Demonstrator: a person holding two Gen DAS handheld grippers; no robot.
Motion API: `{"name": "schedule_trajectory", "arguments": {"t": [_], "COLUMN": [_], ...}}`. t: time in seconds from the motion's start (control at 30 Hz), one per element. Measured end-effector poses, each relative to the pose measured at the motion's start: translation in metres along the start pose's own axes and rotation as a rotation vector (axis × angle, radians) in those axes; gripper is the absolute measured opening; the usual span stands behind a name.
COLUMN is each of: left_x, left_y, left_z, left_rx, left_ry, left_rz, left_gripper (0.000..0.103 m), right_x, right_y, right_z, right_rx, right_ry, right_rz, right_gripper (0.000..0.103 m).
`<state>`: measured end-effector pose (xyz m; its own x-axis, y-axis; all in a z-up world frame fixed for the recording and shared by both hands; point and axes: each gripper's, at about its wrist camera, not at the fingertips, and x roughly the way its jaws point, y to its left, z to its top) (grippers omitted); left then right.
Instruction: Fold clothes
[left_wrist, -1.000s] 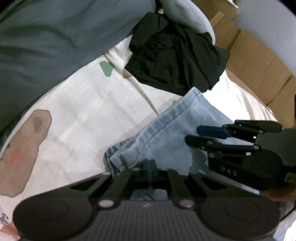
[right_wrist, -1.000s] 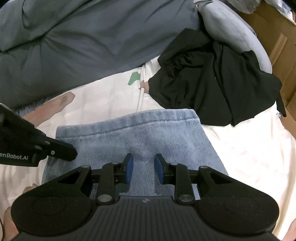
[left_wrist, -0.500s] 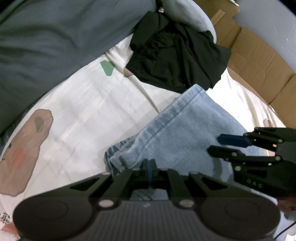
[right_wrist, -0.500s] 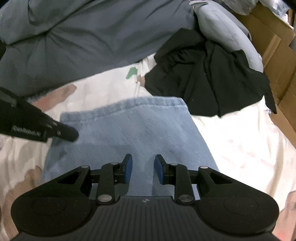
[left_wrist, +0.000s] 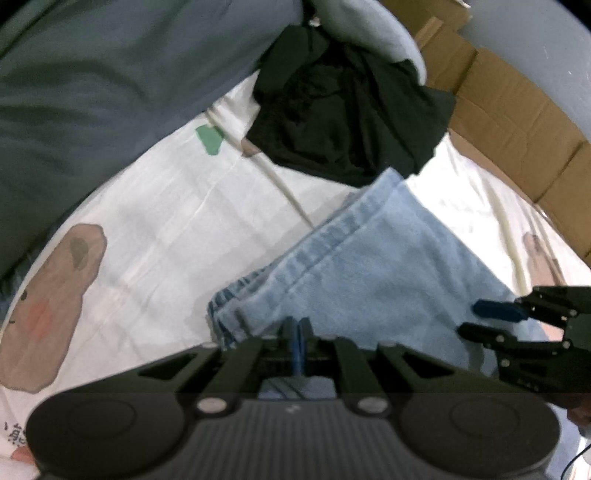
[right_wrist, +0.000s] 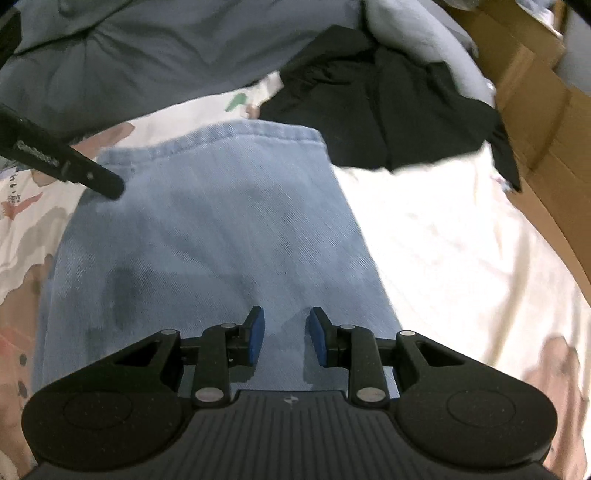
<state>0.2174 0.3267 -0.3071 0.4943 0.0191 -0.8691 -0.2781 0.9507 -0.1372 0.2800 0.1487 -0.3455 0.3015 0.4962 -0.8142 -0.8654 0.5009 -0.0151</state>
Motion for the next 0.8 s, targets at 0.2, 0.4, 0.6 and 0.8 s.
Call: {"name": "schedule_trajectory", "arguments": {"t": [0.2,0.4,0.6,0.8], "left_x": [-0.020,-0.003,0.005,0.004], "left_y": [-0.030,-0.049,-0.053,-0.058], "left_z": [-0.008,-0.024,-0.025,-0.023], "left_rx": [0.080,0.149,0.221,0.225], "left_ry": [-0.029,0.019,0.044,0.059], "left_rz": [-0.042,-0.064,-0.021,0.009], "left_gripper": [0.043,0.043,0.042,0.043], "right_x": [-0.034,-0.037,-0.044,-0.060], "right_y": [-0.003,-0.015,-0.024,-0.042], "right_z": [-0.013,-0.040,-0.064,-0.090], "right_rx": [-0.010,-0.041,-0.046,-0.035], "right_ry": [-0.019,0.024,0.060,0.096], "right_rz": [0.037,-0.013,-0.036,-0.046], "right_gripper": [0.033,0.035,0.035,0.036]}}
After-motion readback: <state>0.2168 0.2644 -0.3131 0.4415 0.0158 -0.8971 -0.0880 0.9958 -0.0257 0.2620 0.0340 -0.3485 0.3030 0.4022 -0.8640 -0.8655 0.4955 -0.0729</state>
